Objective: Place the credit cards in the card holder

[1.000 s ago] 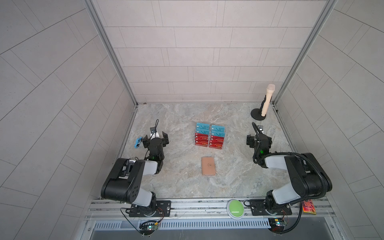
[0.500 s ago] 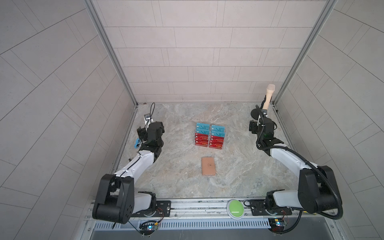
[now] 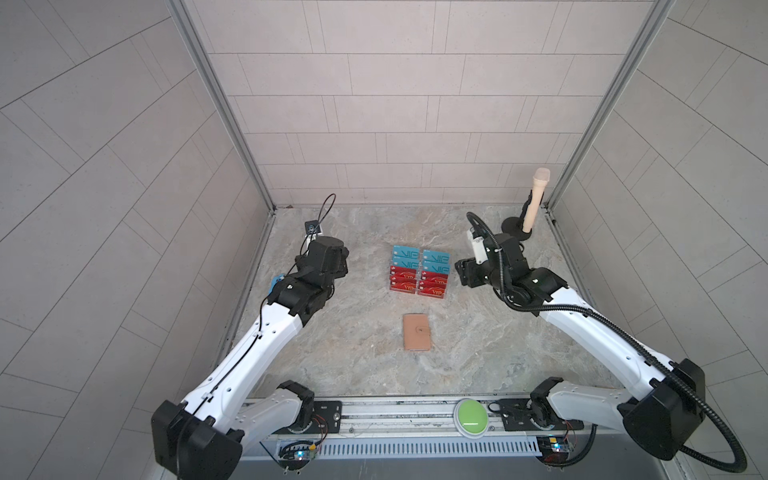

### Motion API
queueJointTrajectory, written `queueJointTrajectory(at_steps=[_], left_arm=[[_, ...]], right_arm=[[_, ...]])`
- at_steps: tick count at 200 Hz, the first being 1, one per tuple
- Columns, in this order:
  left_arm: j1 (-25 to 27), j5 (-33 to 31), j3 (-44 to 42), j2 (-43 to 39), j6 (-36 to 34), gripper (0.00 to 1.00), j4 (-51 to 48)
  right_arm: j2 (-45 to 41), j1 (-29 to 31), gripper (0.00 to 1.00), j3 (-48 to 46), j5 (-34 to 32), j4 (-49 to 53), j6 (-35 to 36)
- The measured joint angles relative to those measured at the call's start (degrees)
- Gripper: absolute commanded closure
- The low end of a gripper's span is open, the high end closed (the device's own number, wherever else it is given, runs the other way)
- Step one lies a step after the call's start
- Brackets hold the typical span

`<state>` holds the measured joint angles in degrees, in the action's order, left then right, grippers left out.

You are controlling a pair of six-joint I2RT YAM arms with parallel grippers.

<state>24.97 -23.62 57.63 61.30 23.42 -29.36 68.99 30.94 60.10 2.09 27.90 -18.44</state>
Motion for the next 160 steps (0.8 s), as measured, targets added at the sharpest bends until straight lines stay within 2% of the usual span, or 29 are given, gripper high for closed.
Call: queueJointTrajectory(at_steps=[39,62,92,132,160], left_arm=[[4.35,13.05,-4.74,0.17,4.90,0.32,-1.53],[8.44,17.99,-7.96,1.25,7.10,0.33,-1.53],[12.13,24.48,-11.56,2.60,10.10,0.37,0.87],[13.05,32.81,-13.29,7.76,14.12,0.40,5.42],[13.42,36.41,-13.35,10.99,15.74,0.41,8.52]], right_arm=[[0.44,7.06,0.46,-5.81,9.07,2.23,-10.25],[3.23,10.88,0.54,-8.24,12.59,2.14,-14.73],[7.58,13.46,0.58,-9.40,15.21,0.42,-17.20],[12.96,13.53,0.58,-10.27,15.54,-2.21,-18.05],[16.37,13.53,0.59,-11.37,16.50,-5.35,-18.75]])
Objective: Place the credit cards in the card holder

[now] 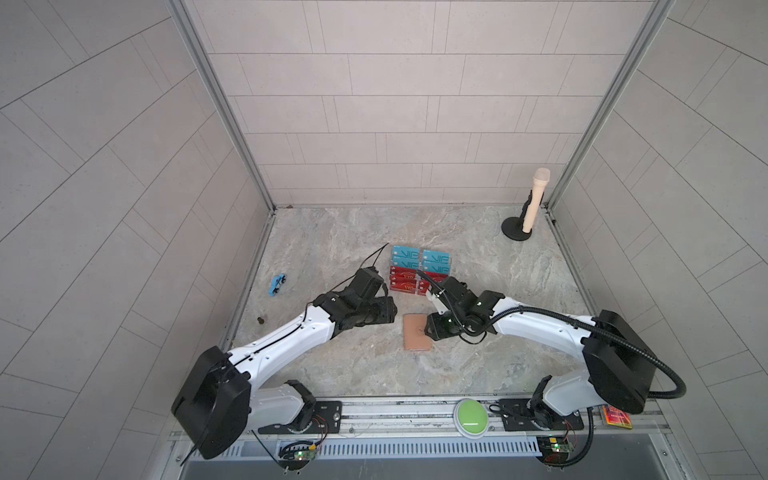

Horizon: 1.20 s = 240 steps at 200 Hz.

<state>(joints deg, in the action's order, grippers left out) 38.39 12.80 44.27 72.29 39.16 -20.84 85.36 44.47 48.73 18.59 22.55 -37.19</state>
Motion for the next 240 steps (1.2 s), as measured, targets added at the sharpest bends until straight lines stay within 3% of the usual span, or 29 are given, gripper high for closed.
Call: queueJointTrajectory(at_steps=[117,178,240], left_arm=[[0.33,9.25,-3.87,7.21,4.11,0.47,10.43],[1.03,11.13,-7.54,10.45,5.01,0.46,15.85],[1.03,15.50,-11.78,14.97,9.51,0.48,28.81]], right_arm=[[6.12,0.00,0.71,-1.81,-0.20,-3.89,-0.42],[6.23,0.07,0.72,-1.90,-1.36,-4.13,-1.46],[6.58,0.11,0.72,-1.73,-1.49,-4.02,-1.90]])
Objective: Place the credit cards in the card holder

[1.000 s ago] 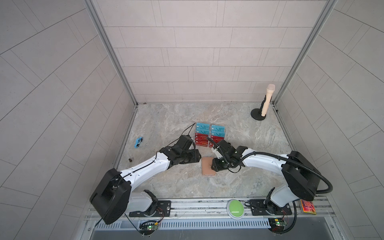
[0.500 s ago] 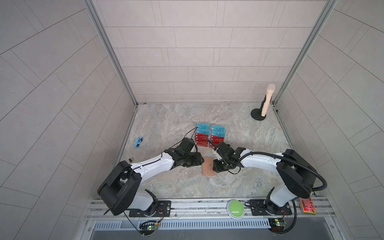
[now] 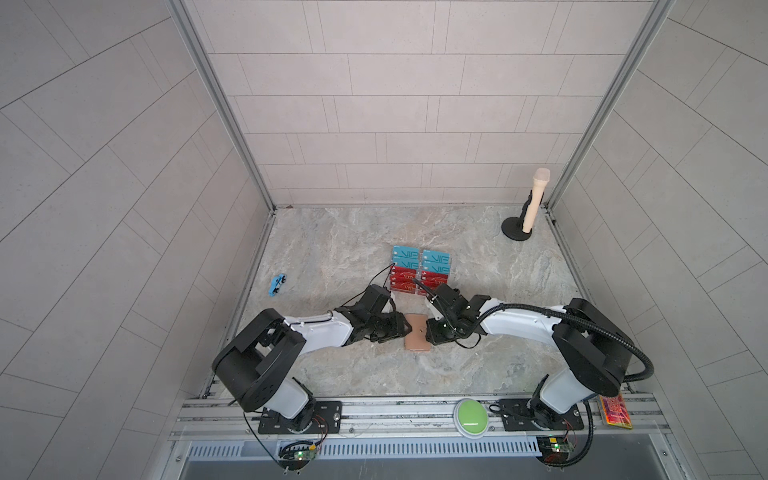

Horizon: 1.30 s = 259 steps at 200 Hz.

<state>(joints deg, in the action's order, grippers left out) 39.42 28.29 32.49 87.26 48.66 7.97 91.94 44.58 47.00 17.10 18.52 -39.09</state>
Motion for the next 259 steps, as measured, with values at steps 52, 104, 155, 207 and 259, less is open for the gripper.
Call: queueJointTrajectory(at_steps=[52,104,155,207,259], left_arm=[[-0.02,3.37,-1.31,3.32,2.49,0.49,9.49],[-0.02,5.27,-3.10,4.02,5.84,0.58,14.84],[-0.02,5.64,-3.04,3.30,5.92,0.73,14.19],[0.00,5.79,-1.68,2.14,5.22,0.87,10.60],[1.57,-1.31,7.41,-5.55,1.03,0.92,-5.99]], right_arm=[[0.72,0.00,0.72,0.66,0.26,0.00,0.00],[0.79,-0.02,0.72,0.76,0.28,0.02,0.02],[0.98,-0.02,0.71,1.25,0.31,0.55,0.26],[1.22,-0.11,0.71,2.16,0.13,1.90,1.11],[-3.41,-0.24,0.67,3.82,-3.48,7.37,2.32]])
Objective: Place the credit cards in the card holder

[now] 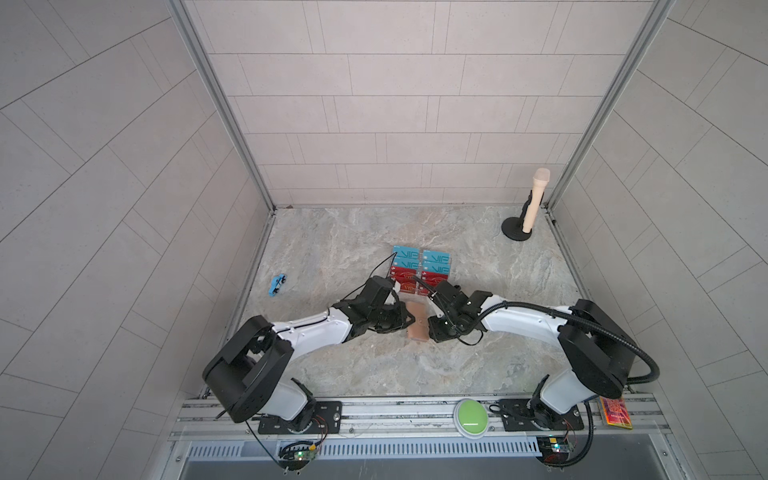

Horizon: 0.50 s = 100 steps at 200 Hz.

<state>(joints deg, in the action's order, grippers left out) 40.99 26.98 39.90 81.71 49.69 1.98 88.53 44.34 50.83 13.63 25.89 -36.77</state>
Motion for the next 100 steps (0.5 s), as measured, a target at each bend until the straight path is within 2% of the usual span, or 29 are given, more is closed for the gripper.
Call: queueJointTrajectory(at_steps=[35,45,54,79,100], left_arm=[[2.78,-6.80,6.21,-2.82,-2.14,0.93,-8.44],[3.58,-8.35,6.78,-2.99,-2.21,0.93,-10.21],[4.39,-9.75,6.95,-3.15,-2.19,0.93,-11.69],[5.62,-11.96,7.06,-3.52,-2.16,0.93,-14.49],[6.08,-12.28,8.09,-3.61,-2.19,0.92,-15.69]], right_arm=[[-9.18,0.17,0.60,3.10,-2.25,1.01,1.03],[-11.65,0.31,0.52,3.39,-2.82,0.90,0.96],[-13.22,0.35,0.49,3.56,-3.39,0.96,1.09],[-14.36,0.68,0.49,4.28,-4.28,1.22,1.16],[-13.62,1.77,0.43,4.92,-5.25,1.68,1.03]])
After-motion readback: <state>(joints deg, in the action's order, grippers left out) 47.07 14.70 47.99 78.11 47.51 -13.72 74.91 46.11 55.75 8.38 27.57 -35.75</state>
